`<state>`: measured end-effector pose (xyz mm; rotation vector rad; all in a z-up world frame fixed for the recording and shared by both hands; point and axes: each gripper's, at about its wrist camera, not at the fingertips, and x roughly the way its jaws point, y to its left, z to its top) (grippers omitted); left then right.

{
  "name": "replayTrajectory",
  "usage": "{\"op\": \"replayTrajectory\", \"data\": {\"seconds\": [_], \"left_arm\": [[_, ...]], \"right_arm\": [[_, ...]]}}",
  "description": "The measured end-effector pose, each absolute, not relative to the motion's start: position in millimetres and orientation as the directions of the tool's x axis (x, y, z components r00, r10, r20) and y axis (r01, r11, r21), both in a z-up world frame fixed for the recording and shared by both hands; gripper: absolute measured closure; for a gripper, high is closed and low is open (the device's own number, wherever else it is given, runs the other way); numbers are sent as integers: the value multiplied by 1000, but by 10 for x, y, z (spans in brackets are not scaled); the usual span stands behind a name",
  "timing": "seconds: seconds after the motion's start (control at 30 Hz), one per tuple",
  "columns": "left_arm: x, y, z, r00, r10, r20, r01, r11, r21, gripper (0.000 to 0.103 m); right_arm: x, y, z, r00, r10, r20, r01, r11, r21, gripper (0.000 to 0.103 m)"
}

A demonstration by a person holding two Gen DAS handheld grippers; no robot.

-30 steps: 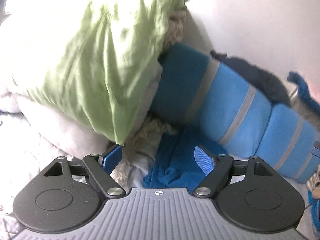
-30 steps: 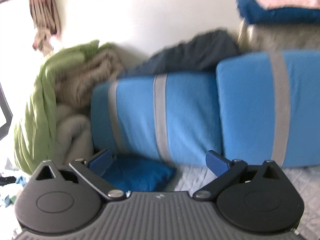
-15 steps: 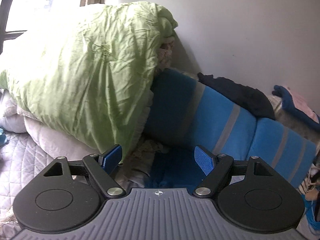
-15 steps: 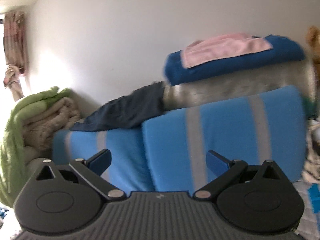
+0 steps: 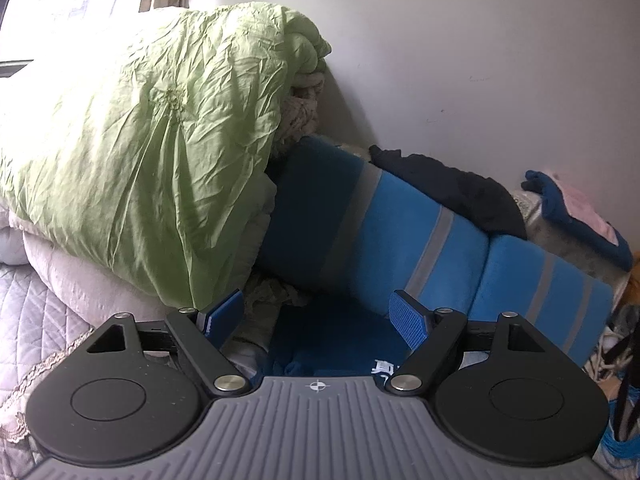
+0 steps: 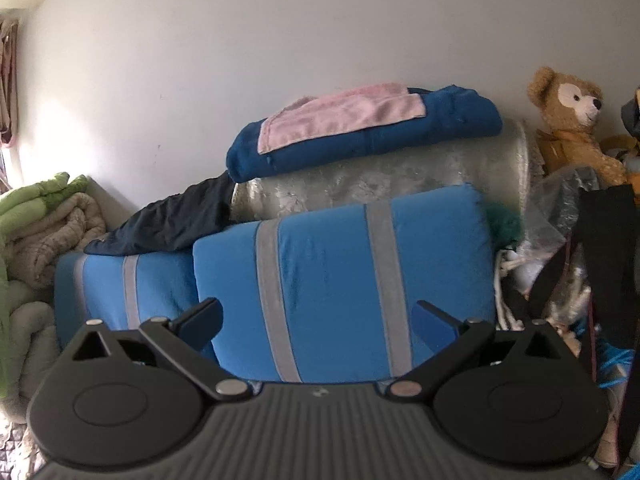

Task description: Fold clothes

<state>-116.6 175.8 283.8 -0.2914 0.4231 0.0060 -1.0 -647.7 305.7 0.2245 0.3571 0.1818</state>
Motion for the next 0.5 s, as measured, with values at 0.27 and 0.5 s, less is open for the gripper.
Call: {"op": "replayTrajectory", "data": {"seconds": [0.27, 0.5], "left_arm": [[-1231, 1620, 2607, 882, -98, -461, -32, 964, -266, 23], [-1340, 1506, 2413, 850, -145, -506, 6, 964, -266, 23]], "right_arm": [[-472, -6897, 2971, 910, 189, -370, -134, 976, 170, 0], [-846, -7152, 2765, 874, 213, -436, -173, 976, 132, 0]]}}
